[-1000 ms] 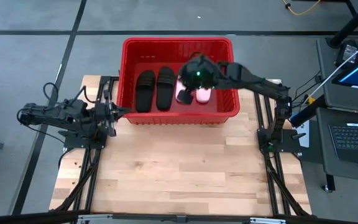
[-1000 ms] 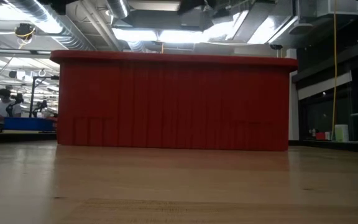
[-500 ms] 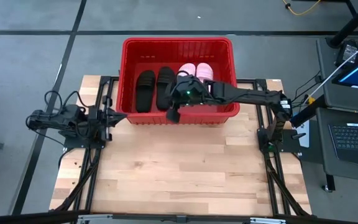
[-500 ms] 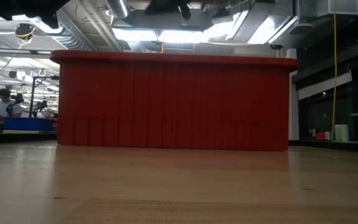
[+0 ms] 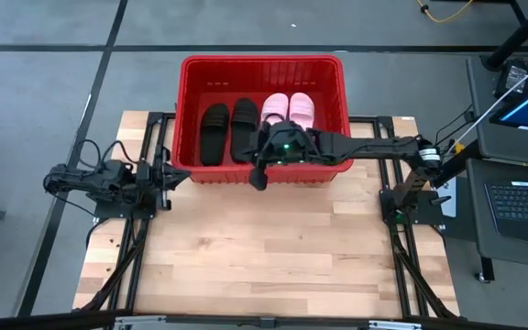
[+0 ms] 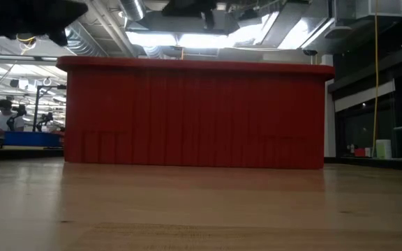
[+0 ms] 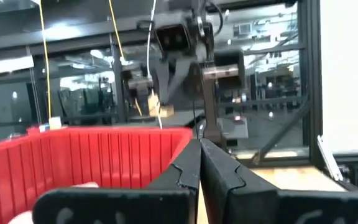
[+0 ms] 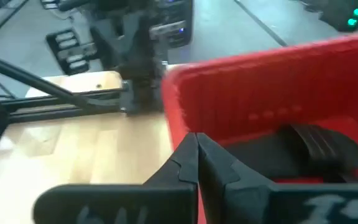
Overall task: Pick and place slides into bin
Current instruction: Return to Home Position
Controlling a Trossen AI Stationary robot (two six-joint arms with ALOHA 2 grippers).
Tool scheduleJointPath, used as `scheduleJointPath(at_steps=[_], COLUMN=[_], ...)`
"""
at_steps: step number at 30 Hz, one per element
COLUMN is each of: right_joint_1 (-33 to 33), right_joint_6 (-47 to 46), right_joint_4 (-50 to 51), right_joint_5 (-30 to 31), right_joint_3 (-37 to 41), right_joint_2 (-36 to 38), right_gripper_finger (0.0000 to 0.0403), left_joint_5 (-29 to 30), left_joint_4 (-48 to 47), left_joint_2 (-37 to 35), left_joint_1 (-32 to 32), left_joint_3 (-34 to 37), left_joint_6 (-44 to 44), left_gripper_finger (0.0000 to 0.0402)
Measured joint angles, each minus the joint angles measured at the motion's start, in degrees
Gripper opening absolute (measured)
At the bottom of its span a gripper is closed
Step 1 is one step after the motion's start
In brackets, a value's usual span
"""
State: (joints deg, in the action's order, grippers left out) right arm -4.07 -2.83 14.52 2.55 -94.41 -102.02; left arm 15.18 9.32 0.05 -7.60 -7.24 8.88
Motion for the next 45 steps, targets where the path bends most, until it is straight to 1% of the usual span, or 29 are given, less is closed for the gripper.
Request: scheduleJointPath(at_steps=[3,6,10,13,17,18,22,28,33,37,41,43,45], right_joint_1=[0.1,0.9,1.8,2.3,2.5,2.3,1.6,2.0,2.4,2.6,2.5,2.5,2.6], right_joint_6=[-1.6,-0.6,0.4,1.9,2.7,2.4,1.8,5.7,2.9,3.2,3.1,3.1,3.1], right_joint_4=[-2.4,-4.6,-6.4,-9.7,-18.4,-19.2,-19.4,-19.7,-20.4,-21.9,-24.9,-27.2,-27.1], right_joint_5=[0.4,0.4,0.4,0.5,0.1,0.2,0.3,0.2,0.3,0.2,0.3,0.3,0.3], right_joint_3=[4.4,7.2,11.4,16.0,24.9,26.9,32.2,39.8,49.6,56.7,63.6,66.4,68.8], right_joint_2=[4.0,9.4,15.9,20.0,24.8,25.9,32.5,43.5,52.1,58.5,65.1,68.5,71.6], right_gripper_finger=[0.0004,0.0004,0.0004,0.0004,0.0005,0.0005,0.0005,0.0005,0.0005,0.0005,0.0005,0.0005,0.0005], left_joint_5=[0.2,0.4,0.3,0.3,-1.4,-1.8,-3.1,-3.4,-6.5,-5.8,-3.7,-3.0,-2.8], left_joint_4=[2.2,6.8,10.2,9.7,10.4,10.2,10.1,10.1,10.1,10.1,10.1,10.1,10.1], left_joint_2=[0.0,0.0,0.0,0.1,0.1,0.1,0.1,0.1,0.1,0.1,0.1,0.1,0.1], left_joint_1=[0.0,0.1,1.4,3.2,5.9,6.7,9.1,11.1,11.1,11.1,11.1,11.1,11.1], left_joint_3=[2.8,4.6,6.8,6.8,6.8,6.8,6.8,6.8,6.8,6.8,6.8,6.8,6.8], left_joint_6=[-0.6,1.1,2.4,2.8,4.3,4.2,3.0,2.4,1.6,0.8,0.7,0.7,0.8], left_gripper_finger=[0.0002,0.0002,0.0002,0.0003,0.0002,0.0002,0.0002,0.0003,0.0002,0.0003,0.0002,0.0003,0.0003])
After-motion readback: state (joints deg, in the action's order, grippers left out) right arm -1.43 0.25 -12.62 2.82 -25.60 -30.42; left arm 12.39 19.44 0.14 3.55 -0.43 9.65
